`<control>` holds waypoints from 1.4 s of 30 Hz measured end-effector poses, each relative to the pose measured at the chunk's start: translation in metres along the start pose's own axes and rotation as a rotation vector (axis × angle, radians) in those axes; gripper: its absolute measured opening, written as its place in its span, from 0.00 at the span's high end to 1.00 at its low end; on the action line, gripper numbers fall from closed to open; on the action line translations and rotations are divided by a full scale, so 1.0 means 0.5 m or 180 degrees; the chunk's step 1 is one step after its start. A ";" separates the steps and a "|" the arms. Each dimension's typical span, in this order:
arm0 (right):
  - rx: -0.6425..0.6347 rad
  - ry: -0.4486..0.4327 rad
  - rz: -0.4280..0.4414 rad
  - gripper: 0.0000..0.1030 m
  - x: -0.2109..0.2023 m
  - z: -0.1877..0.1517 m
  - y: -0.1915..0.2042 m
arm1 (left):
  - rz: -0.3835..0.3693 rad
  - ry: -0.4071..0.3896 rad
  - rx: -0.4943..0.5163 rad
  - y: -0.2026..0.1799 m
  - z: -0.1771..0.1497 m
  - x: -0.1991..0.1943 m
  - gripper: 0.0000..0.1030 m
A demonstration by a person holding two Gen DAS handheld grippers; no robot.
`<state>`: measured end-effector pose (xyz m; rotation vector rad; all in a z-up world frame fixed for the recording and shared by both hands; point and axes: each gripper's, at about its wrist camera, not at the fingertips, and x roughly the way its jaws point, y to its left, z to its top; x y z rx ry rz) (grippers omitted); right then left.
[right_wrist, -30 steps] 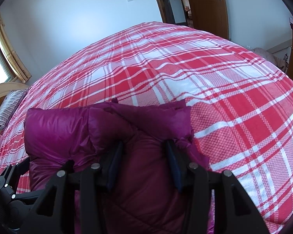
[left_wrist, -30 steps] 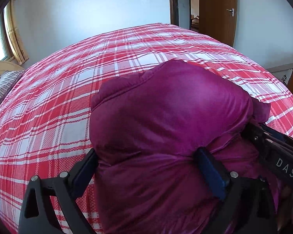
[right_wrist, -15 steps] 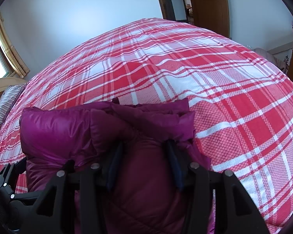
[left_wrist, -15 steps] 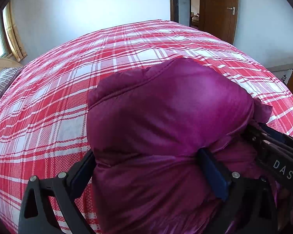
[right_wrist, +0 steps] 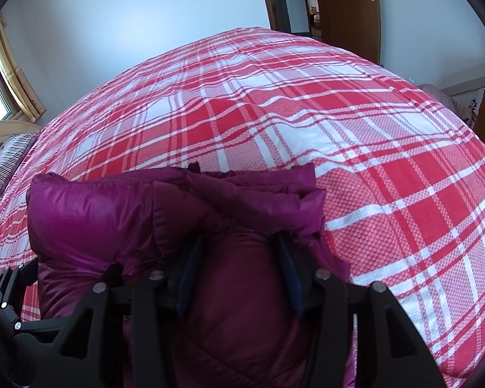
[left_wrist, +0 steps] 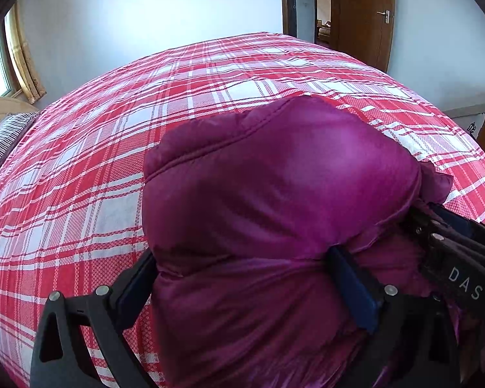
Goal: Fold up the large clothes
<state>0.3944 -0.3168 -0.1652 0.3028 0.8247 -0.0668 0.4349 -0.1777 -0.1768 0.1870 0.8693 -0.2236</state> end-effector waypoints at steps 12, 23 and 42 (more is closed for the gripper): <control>-0.0052 0.0027 -0.0051 0.49 0.004 0.001 0.005 | -0.0066 0.0035 -0.0029 0.005 0.001 0.006 0.01; -0.0037 -0.0001 0.0004 0.48 0.005 0.002 -0.001 | -0.0323 0.0061 -0.0093 0.031 -0.006 -0.028 0.01; 0.0112 -0.0158 0.0802 0.17 -0.064 0.003 -0.067 | -0.1299 -0.0114 -0.0792 0.130 -0.140 -0.093 0.01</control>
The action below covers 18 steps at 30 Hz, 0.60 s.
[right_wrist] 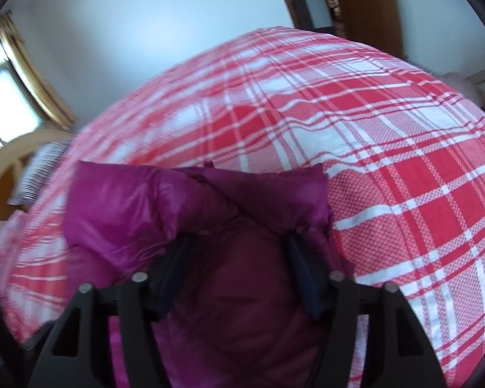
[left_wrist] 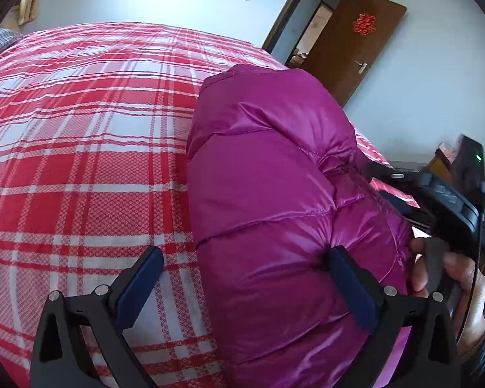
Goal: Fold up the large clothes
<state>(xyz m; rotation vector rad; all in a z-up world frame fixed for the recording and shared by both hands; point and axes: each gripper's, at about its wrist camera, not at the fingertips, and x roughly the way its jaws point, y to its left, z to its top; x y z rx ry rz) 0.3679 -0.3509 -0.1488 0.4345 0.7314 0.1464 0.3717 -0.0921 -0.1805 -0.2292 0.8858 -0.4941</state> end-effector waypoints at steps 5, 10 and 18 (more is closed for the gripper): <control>0.0023 0.0040 -0.0264 0.21 -0.008 0.001 -0.075 | -0.0061 0.0025 0.0069 -0.009 0.003 0.011 0.01; -0.0134 0.0083 -0.0079 0.24 0.014 0.003 -0.070 | -0.0188 0.0027 0.0040 -0.001 0.007 0.012 0.01; -0.0273 0.0250 0.0349 0.67 0.029 0.001 -0.051 | -0.0338 -0.0026 0.0425 -0.045 -0.001 -0.001 0.21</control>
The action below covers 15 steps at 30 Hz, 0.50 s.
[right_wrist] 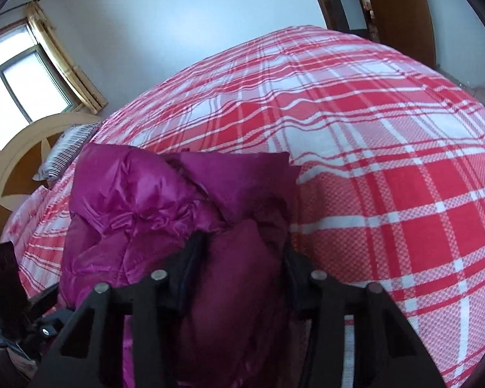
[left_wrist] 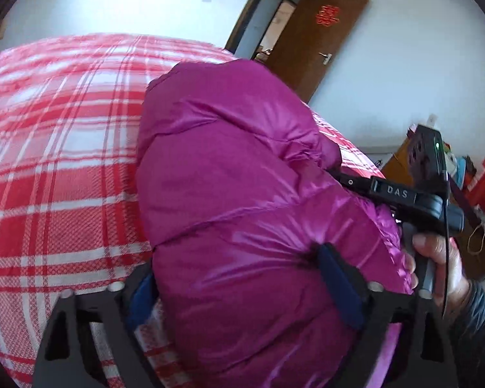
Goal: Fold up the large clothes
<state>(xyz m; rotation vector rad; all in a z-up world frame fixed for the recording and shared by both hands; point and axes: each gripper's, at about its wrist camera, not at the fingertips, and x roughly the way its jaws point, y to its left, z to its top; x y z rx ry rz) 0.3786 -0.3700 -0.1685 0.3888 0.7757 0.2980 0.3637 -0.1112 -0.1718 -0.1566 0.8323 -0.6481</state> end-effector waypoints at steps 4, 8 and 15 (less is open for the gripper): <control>-0.0057 -0.0087 0.0117 0.83 -0.029 -0.012 0.028 | 0.0130 -0.0067 0.0196 -0.030 -0.004 -0.021 0.45; -0.0160 -0.0276 0.0329 0.85 -0.088 -0.016 0.083 | 0.0136 -0.0125 0.0153 -0.047 0.000 -0.074 0.68; -0.0405 -0.0408 0.0473 0.86 -0.141 -0.016 0.210 | 0.0126 -0.0388 0.0084 -0.053 -0.021 -0.220 0.74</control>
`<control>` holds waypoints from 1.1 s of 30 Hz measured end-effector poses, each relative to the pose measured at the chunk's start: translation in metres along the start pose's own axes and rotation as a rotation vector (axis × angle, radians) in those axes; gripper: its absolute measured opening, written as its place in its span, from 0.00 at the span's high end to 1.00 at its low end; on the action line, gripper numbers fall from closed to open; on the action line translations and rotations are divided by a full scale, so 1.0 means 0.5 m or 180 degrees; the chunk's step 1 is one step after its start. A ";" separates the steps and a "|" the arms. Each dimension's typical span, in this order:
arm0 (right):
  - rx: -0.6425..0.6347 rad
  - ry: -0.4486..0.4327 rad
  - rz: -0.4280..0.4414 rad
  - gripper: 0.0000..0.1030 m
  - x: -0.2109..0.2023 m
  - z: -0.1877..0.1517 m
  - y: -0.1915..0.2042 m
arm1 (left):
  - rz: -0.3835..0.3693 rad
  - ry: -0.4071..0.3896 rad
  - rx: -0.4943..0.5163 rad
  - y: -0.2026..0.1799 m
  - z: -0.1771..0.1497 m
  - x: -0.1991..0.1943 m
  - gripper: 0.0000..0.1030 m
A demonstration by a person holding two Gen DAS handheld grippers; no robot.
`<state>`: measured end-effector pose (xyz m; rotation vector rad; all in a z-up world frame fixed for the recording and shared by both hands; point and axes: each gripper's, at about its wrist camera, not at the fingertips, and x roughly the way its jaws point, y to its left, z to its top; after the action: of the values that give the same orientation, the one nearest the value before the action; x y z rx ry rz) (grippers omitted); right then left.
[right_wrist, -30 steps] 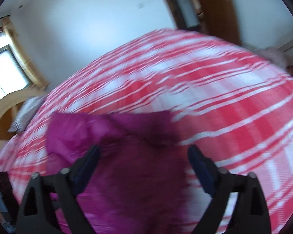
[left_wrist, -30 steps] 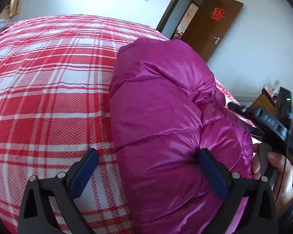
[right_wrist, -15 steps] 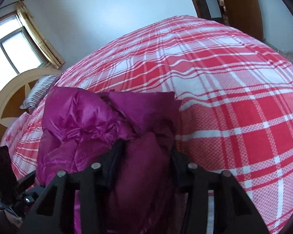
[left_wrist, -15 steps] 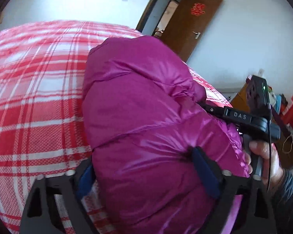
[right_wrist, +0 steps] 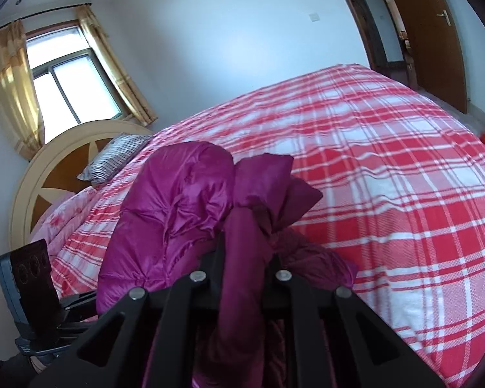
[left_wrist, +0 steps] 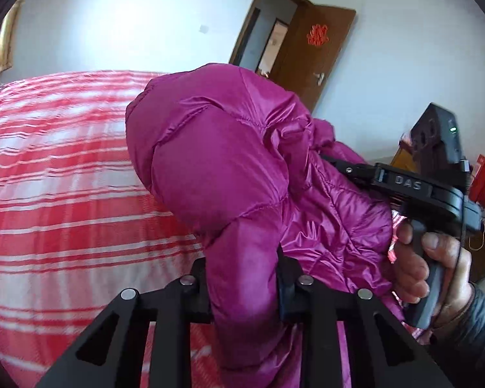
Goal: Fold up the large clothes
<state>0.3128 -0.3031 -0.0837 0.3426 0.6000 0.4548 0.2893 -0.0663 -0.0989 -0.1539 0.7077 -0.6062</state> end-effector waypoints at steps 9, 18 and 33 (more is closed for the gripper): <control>0.0039 0.0148 0.0611 0.86 0.104 -0.002 0.123 | 0.0337 -0.0252 -0.0179 0.104 -0.027 -0.199 0.74; -0.0070 0.0422 0.1188 0.86 0.280 -0.003 0.298 | 0.0859 -0.0384 -0.0457 0.259 -0.064 -0.316 0.74; -0.0291 0.1123 0.1132 0.86 0.512 -0.065 0.391 | 0.1474 -0.0157 -0.0896 0.418 -0.146 -0.318 0.48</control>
<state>0.4203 -0.0034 -0.1421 0.2837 0.8624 0.8936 0.2452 0.2002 -0.1336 -0.2552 0.7477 -0.0582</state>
